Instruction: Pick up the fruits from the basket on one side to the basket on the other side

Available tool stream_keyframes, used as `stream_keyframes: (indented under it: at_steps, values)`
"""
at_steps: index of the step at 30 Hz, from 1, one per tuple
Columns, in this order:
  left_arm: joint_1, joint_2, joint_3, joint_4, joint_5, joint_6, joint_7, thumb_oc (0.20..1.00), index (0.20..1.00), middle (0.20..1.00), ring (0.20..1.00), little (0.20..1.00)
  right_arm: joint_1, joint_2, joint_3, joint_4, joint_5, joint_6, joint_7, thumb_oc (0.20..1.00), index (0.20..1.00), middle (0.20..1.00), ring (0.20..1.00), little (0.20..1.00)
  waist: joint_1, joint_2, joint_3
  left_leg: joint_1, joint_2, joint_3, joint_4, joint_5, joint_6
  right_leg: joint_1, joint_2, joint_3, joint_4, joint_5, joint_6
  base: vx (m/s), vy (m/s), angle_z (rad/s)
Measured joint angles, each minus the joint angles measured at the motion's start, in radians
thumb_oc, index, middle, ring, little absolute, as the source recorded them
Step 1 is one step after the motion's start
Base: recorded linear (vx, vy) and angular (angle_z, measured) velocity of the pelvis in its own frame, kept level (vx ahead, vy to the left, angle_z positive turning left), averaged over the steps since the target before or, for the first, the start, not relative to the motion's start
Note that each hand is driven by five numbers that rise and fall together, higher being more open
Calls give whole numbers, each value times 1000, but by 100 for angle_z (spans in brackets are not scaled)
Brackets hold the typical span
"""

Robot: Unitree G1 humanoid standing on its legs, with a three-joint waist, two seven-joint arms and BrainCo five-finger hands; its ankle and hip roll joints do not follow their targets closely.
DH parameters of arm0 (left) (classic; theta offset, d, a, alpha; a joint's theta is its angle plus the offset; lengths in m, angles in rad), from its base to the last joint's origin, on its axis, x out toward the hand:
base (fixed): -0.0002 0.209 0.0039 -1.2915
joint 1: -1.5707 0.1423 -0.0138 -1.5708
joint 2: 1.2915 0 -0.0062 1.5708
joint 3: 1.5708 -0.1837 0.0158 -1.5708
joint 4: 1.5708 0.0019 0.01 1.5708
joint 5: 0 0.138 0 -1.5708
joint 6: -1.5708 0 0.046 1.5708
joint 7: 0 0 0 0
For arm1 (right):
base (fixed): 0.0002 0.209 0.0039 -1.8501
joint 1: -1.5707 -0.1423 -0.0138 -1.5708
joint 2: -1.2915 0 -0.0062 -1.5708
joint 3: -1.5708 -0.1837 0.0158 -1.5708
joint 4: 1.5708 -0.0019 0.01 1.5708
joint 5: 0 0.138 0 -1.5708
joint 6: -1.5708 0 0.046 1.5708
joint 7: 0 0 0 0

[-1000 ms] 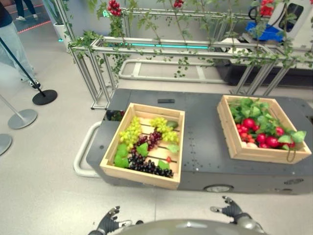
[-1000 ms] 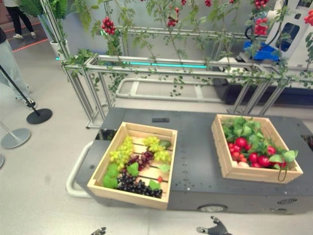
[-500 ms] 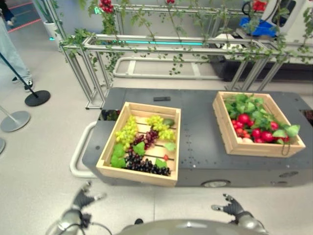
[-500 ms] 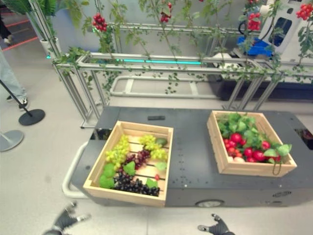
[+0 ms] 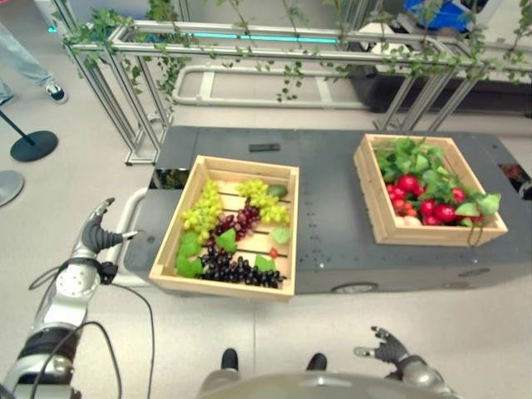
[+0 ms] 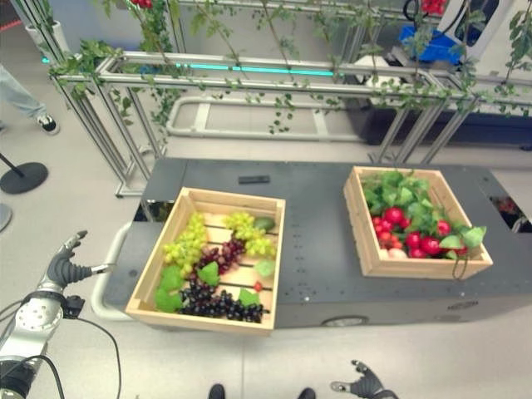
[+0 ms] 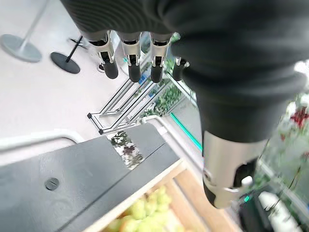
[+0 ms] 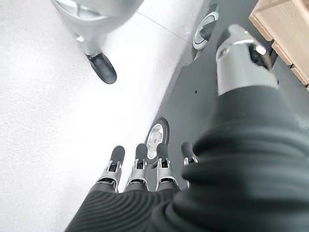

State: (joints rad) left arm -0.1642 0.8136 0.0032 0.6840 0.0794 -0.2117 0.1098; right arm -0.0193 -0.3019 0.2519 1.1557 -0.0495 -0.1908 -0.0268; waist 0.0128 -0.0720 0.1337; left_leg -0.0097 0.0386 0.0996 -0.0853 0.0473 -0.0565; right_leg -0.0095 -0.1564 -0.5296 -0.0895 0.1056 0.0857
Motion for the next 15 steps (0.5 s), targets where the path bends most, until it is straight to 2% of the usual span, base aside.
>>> stream_keyframes:
  at_steps: [3, 5, 6, 15]
  values:
    - [-38, 38, -21, -27, 27, 10, 1, 1000, 1000, 1000, 1000, 1000, -8, 1, 1, -10, 0, 0, 4, 1000, 1000, 1000, 1000, 1000, 0, -6, 21, -10, 0, 0, 3, 0, 0, -8, 0, 0, 0, 1, -1, -47, -7, 0]
    - [-109, 73, -70, 8, 56, 13, 9, 1000, 1000, 1000, 1000, 1000, -19, 0, 19, -12, 0, 0, 4, 1000, 1000, 1000, 1000, 1000, 0, -11, 33, -43, 1, -1, 14, 0, 0, -36, 0, 0, 1, 4, -5, -60, -12, 1]
    - [-124, 95, -67, -29, 66, 26, 15, 1000, 1000, 1000, 1000, 1000, -36, 1, 27, -28, 1, 0, 5, 1000, 1000, 1000, 1000, 1000, 0, -17, 58, -65, 1, -2, 25, 0, 0, -52, 1, -1, 2, 9, -9, 0, 0, 0]
    - [-116, 172, -105, -110, 113, 4, -5, 1000, 1000, 1000, 1000, 1000, -64, -2, 39, -64, 2, -1, 14, 1000, 1000, 1000, 1000, 1000, -20, -25, 110, -92, 5, 2, 23, -1, -1, -81, 5, 6, 0, 11, -10, 22, -6, -2]
